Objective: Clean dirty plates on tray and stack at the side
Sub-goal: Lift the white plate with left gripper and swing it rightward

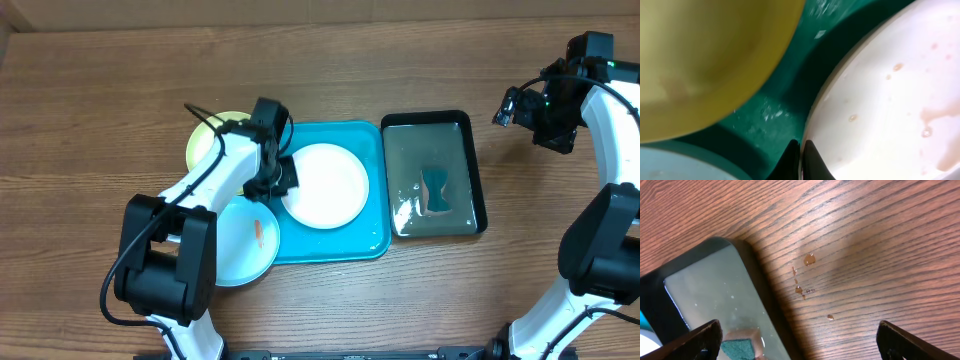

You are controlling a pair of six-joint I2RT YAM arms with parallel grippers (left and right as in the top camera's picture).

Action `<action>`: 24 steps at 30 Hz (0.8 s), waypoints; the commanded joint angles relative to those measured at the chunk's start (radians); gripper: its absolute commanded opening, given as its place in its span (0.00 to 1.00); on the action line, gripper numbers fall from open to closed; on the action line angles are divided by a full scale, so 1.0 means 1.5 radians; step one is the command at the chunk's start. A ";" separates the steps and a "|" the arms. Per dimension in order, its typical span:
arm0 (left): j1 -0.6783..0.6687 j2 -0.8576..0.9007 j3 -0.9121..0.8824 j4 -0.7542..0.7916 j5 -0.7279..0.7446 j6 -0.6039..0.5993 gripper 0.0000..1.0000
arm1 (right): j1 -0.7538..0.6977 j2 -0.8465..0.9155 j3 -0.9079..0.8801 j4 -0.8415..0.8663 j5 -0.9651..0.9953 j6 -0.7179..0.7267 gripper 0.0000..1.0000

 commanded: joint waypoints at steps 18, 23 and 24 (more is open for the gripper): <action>-0.031 0.002 0.283 -0.008 -0.067 0.051 0.04 | -0.003 -0.009 0.009 0.004 0.000 0.003 1.00; -0.091 0.002 0.283 0.039 -0.100 0.034 0.04 | -0.003 -0.009 0.009 0.004 0.000 0.003 1.00; -0.104 0.002 0.283 0.049 -0.114 0.029 0.04 | -0.003 -0.009 0.009 0.004 0.000 0.003 1.00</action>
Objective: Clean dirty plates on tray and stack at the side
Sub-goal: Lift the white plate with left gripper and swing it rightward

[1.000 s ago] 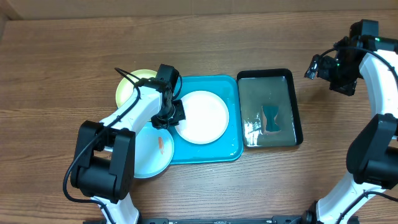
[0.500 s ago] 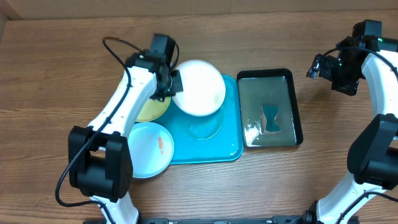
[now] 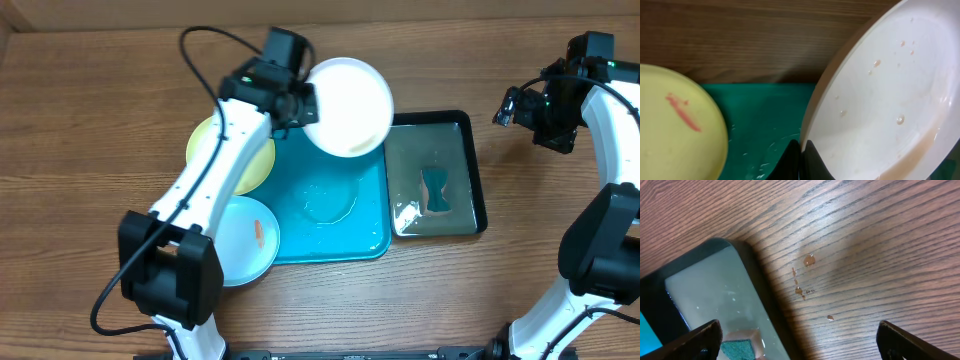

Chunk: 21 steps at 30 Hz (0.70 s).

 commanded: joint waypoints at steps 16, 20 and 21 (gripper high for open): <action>-0.248 0.002 0.020 0.149 -0.398 0.069 0.04 | -0.003 -0.009 0.009 0.002 0.000 0.003 1.00; -0.300 0.002 0.020 0.196 -0.543 0.171 0.04 | -0.003 -0.009 0.009 0.002 0.000 0.003 1.00; -0.320 0.002 0.020 0.220 -0.600 0.216 0.04 | -0.003 -0.009 0.009 0.002 0.000 0.003 1.00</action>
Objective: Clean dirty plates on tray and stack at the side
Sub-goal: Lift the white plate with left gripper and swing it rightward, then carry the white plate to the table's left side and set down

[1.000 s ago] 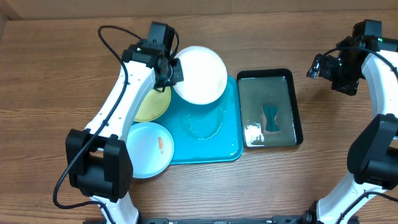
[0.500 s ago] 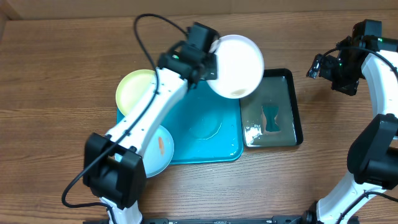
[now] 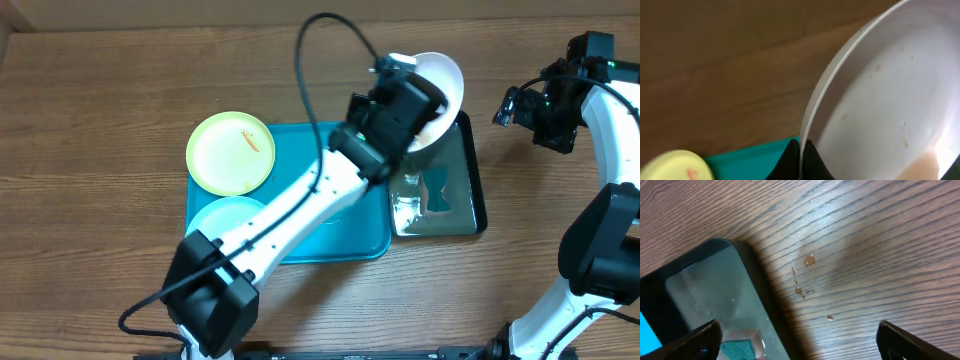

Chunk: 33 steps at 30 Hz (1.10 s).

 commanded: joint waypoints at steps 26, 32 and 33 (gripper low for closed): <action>-0.143 0.002 0.020 0.256 -0.396 0.431 0.04 | -0.003 -0.009 0.009 0.002 0.000 0.003 1.00; -0.142 0.002 0.020 0.252 -0.396 0.407 0.04 | -0.003 -0.009 0.009 0.002 0.000 0.003 1.00; -0.141 0.002 0.020 0.247 -0.396 0.393 0.04 | -0.003 -0.009 0.009 0.002 0.000 0.003 1.00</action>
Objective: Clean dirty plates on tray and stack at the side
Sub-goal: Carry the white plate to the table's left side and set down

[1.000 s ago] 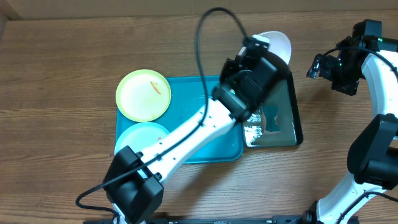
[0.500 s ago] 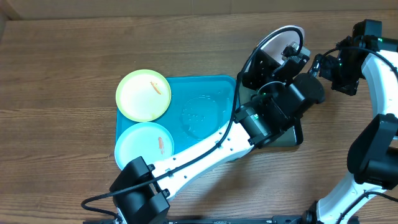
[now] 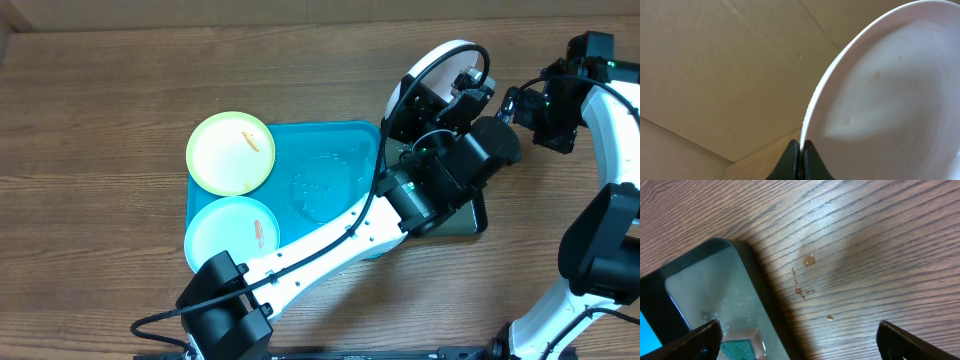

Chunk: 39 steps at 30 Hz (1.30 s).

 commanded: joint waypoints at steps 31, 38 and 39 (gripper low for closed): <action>0.809 0.002 0.015 -0.546 1.103 -0.559 0.04 | -0.003 -0.009 0.009 0.002 0.000 0.003 1.00; 1.011 0.002 0.015 -0.596 1.004 -0.554 0.04 | -0.003 -0.009 0.009 0.002 0.000 0.003 1.00; 1.032 0.002 0.015 -0.598 0.992 -0.554 0.04 | -0.003 -0.009 0.009 0.002 0.000 0.003 1.00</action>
